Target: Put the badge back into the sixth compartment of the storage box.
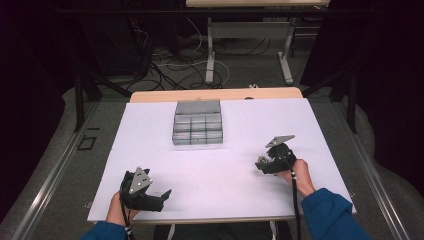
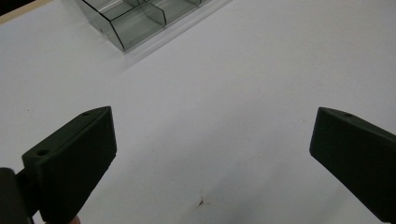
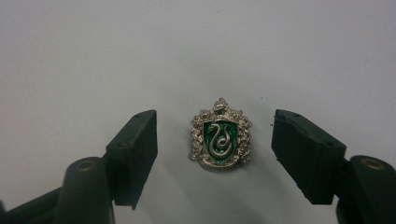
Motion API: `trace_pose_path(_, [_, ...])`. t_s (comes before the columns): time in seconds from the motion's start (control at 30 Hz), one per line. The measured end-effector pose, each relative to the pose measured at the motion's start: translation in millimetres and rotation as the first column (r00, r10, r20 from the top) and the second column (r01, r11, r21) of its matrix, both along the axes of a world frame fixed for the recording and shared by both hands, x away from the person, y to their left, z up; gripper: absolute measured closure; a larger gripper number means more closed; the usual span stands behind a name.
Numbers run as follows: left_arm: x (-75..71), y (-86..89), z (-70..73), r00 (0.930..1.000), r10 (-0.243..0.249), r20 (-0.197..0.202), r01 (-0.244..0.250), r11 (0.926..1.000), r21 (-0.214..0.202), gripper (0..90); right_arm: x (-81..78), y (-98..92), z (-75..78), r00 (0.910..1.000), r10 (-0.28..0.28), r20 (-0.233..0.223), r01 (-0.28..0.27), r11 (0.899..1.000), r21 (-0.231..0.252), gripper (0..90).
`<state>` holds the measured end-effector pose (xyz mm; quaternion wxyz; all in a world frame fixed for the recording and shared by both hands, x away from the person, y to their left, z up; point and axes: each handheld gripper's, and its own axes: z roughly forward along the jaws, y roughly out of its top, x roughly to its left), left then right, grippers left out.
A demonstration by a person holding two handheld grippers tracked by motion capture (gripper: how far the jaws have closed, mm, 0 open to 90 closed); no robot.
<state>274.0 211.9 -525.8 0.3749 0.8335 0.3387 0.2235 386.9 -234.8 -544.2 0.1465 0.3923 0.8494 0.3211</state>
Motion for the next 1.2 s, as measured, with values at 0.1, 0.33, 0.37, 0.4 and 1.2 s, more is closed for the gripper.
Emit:
trace_pose_path(0.1, [-0.1, -0.5, -0.5, 1.0, -0.002, -0.008, 0.002, 1.0, -0.005, 0.4, 2.3, 1.4, -1.6, 1.0, -0.007, 0.006, 0.007, 1.0, -0.016, 37.9])
trace_pose_path(0.33, [0.2, -0.3, -0.4, 1.0, -0.002, -0.002, 0.002, 1.0, 0.001, 0.4, 4.8, 5.7, -4.9, 0.9997, -0.02, -0.01, 0.02, 0.999, -0.038, 46.4])
trace_pose_path(0.37, [0.2, -0.3, -0.4, 1.0, -0.002, -0.003, 0.002, 1.0, 0.001, 0.4, 5.1, 6.0, -5.3, 0.9998, -0.016, -0.009, 0.016, 0.999, -0.042, 48.5])
trace_pose_path(0.4, [0.3, -0.1, -0.3, 1.0, -0.004, -0.004, 0.004, 1.0, 0.004, 0.4, 5.3, 6.6, -5.6, 0.9997, -0.022, -0.013, 0.021, 0.999, -0.042, 50.6])
trace_pose_path(1.2, [0.2, -0.8, -0.6, 1.0, -0.004, -0.002, 0.004, 1.0, 0.0, 0.6, 3.9, -3.5, 2.5, 0.9985, -0.037, -0.039, 0.041, 0.995, 0.094, 79.3])
